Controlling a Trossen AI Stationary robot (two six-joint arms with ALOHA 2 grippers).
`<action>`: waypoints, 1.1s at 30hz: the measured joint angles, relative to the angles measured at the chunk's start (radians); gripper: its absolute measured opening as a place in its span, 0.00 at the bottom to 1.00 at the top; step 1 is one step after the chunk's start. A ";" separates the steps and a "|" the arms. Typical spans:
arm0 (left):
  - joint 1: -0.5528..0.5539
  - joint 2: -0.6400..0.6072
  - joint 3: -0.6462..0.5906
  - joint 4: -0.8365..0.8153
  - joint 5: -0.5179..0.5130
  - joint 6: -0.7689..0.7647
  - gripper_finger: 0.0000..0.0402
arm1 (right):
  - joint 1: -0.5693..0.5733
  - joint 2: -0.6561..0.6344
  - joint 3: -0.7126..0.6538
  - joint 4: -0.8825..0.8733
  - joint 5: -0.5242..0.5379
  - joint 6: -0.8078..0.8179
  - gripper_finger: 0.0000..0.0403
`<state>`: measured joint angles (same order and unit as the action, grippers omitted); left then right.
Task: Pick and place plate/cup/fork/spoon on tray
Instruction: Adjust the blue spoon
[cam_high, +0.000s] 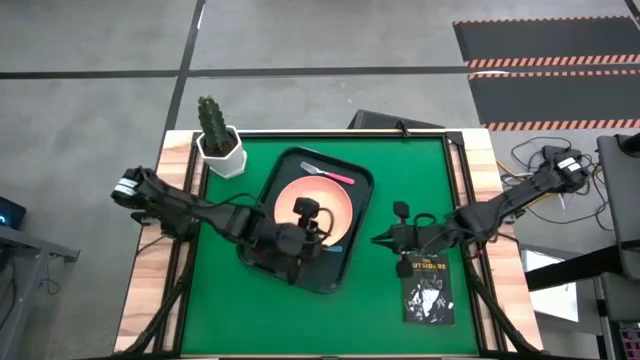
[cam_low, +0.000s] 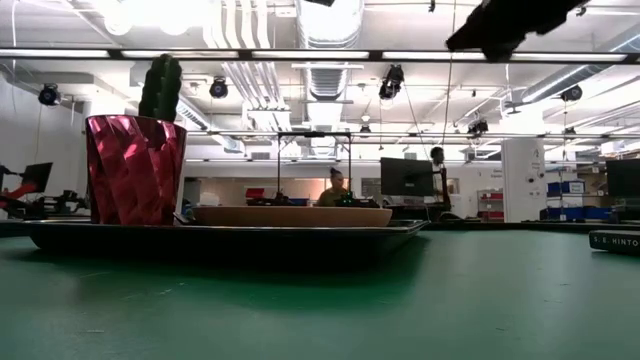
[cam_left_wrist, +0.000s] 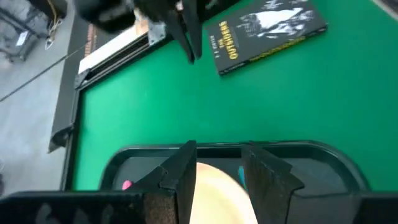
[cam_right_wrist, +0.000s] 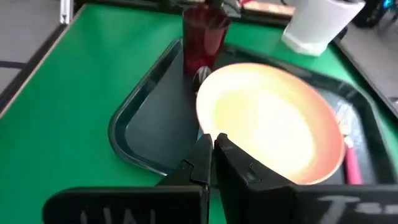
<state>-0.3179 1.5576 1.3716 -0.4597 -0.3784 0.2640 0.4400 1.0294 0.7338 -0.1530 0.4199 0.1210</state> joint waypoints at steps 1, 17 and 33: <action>-0.011 -0.012 -0.023 0.016 -0.001 0.000 0.27 | 0.000 0.027 0.000 0.017 0.000 0.019 0.02; -0.076 -0.216 -0.311 0.333 -0.128 0.042 0.27 | -0.012 0.441 0.172 0.063 0.000 0.161 0.02; -0.078 -0.407 -0.436 0.344 -0.133 0.082 0.27 | -0.094 0.765 0.475 0.039 -0.030 0.050 0.02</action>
<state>-0.3961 1.1502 0.9353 -0.1162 -0.5113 0.3458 0.3457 1.7939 1.2083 -0.1140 0.3901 0.1709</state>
